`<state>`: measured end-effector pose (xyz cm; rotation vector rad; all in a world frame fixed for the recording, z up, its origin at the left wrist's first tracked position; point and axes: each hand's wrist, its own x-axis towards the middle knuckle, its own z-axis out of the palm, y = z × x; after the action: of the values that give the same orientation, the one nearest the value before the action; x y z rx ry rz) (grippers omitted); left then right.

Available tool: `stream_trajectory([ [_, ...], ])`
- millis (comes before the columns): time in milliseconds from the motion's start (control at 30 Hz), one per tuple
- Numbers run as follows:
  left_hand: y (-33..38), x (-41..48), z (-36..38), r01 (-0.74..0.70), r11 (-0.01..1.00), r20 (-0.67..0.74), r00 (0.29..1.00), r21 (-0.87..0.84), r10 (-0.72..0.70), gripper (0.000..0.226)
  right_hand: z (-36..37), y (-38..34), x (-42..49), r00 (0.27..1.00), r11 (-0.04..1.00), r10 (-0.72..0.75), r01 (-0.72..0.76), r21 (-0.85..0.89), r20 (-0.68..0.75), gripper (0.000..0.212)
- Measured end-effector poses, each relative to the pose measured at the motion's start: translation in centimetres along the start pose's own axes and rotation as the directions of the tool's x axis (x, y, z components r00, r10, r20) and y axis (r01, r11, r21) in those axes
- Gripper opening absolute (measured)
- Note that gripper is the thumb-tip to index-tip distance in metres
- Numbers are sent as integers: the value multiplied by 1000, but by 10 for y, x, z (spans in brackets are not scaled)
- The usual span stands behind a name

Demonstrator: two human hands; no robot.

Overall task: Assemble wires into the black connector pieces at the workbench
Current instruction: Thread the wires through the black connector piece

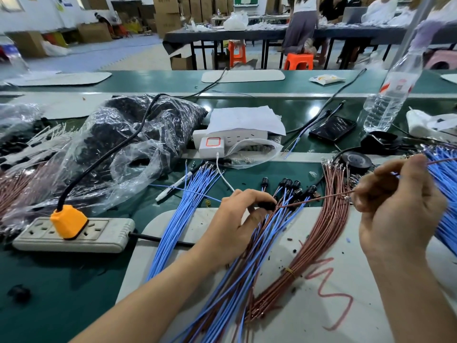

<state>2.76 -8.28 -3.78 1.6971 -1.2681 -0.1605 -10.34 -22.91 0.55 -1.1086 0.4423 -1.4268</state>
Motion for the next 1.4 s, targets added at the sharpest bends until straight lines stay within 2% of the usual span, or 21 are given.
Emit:
stream_trajectory([
  [233,-4,2,-1,55,994,-65,997,91,-49,22,0,-2,3,999,1000,-3,4,29,-33,43],
  [433,-4,1,0,66,993,-38,997,96,-63,21,0,-2,1,1000,1000,1,0,16,-31,42],
  [700,-2,0,0,28,997,30,999,69,-31,21,3,4,-5,999,1000,12,-11,-18,31,41],
  [900,-2,0,0,20,997,22,1000,71,-22,20,4,4,-8,996,999,37,-35,-22,78,43],
  [1000,-1,0,0,39,998,16,999,52,-40,20,5,4,-9,990,998,66,-64,-18,122,34],
  [1133,0,0,1,38,999,-13,999,36,-38,18,7,8,-10,943,972,234,-231,-43,238,4],
  [1233,0,1,0,28,999,-35,999,41,-27,17,8,13,-13,870,936,348,-346,-69,348,15],
  [1300,0,1,0,28,999,-39,999,38,-26,17,9,14,-15,837,925,374,-368,-94,399,19],
  [1400,-1,0,1,39,999,-38,999,34,-37,16,10,15,-16,852,940,340,-318,-123,397,17],
])
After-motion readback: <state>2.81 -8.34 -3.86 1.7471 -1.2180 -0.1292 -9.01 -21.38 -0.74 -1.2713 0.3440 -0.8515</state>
